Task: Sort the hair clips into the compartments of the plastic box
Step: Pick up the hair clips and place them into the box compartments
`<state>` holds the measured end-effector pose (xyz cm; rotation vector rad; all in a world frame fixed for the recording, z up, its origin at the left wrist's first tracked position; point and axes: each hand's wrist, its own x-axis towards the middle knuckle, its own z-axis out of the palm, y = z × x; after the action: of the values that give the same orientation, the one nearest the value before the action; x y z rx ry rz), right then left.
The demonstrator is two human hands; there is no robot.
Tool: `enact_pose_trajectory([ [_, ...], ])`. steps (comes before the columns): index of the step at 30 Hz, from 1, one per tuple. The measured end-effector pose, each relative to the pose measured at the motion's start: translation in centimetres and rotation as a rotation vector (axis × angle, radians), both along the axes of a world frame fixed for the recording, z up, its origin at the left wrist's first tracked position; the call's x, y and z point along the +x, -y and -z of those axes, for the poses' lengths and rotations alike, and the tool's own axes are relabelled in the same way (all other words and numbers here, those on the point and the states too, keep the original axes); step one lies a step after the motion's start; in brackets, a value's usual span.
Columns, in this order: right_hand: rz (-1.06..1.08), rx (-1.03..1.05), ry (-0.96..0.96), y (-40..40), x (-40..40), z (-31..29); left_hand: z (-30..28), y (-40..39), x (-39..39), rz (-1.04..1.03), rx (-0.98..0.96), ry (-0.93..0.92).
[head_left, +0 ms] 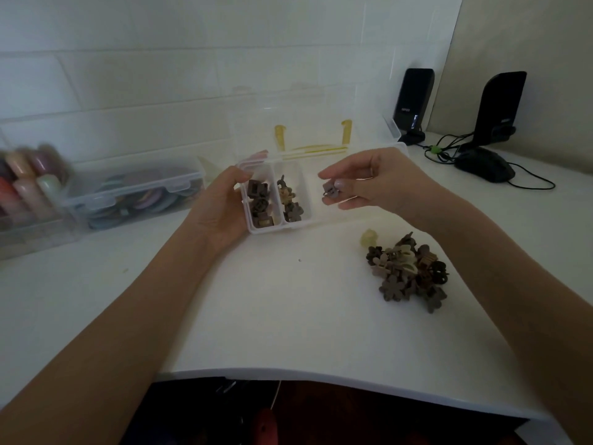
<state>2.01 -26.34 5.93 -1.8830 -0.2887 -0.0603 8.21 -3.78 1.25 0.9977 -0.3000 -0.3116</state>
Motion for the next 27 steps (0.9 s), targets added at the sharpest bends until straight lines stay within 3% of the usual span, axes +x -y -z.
enact_pose_trajectory([
  [5,0.055,0.056,0.065,-0.4,0.1,0.3,0.2,-0.1,0.1,0.012,0.017,0.013],
  [12,-0.043,0.163,0.113,-1.2,0.2,0.5,0.0,0.0,-0.2,0.027,-0.014,0.024],
  [27,-0.004,0.041,0.252,-1.7,0.3,0.9,-0.1,0.1,-0.3,0.011,-0.055,-0.03],
])
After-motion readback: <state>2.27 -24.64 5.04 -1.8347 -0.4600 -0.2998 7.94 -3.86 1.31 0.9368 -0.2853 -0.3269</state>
